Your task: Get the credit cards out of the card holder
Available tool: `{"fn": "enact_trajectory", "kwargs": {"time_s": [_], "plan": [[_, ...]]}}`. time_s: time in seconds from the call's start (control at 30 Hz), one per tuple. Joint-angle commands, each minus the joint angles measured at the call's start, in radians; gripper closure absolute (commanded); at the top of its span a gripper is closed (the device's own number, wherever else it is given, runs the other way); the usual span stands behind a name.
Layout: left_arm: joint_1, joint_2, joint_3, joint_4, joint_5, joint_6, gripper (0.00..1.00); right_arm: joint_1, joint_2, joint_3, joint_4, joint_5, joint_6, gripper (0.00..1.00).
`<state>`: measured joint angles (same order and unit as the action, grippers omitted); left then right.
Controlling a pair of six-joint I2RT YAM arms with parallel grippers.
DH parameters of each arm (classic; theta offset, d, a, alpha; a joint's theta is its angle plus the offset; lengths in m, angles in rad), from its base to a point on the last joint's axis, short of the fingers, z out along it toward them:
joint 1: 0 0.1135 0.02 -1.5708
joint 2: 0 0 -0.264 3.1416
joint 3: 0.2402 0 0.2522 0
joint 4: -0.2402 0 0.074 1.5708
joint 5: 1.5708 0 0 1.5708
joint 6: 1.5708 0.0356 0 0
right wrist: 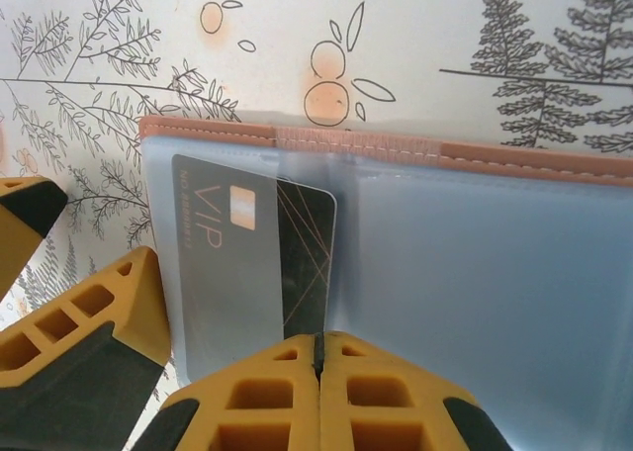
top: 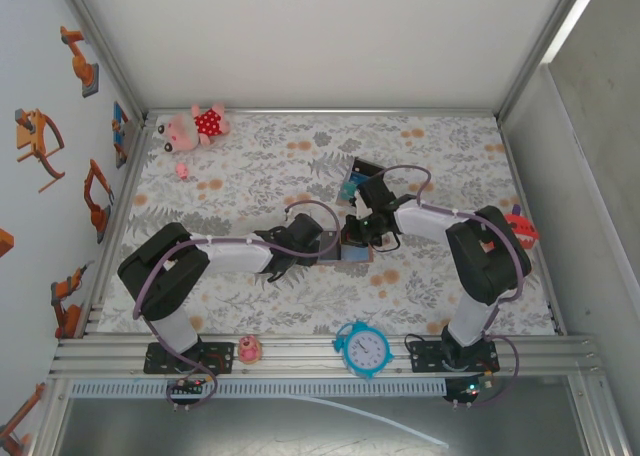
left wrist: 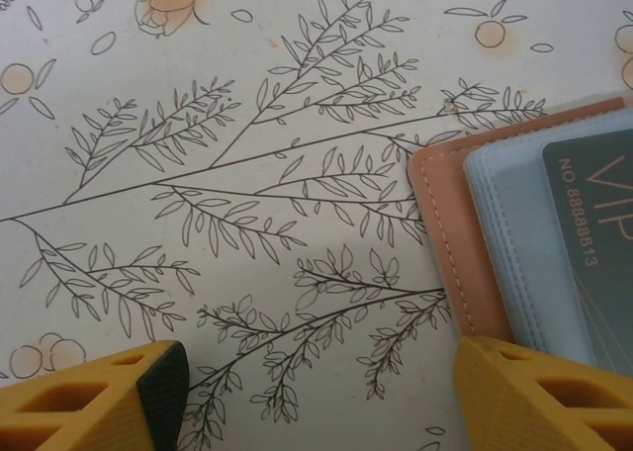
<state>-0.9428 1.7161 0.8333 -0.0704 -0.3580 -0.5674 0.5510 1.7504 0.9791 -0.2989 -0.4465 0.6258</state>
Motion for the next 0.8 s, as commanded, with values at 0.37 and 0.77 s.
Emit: {"fn": "enact_trajectory", "kwargs": {"time_s": [0.37,0.77], "plan": [[-0.008,-0.035,0.102,-0.082,0.017,0.064,0.15,-0.006,-0.097,-0.080,0.078,0.025,0.089,0.81],[0.004,0.054,0.134,-0.085,0.016,0.069,0.21,-0.006,-0.033,-0.077,0.109,0.026,0.087,0.76]]}}
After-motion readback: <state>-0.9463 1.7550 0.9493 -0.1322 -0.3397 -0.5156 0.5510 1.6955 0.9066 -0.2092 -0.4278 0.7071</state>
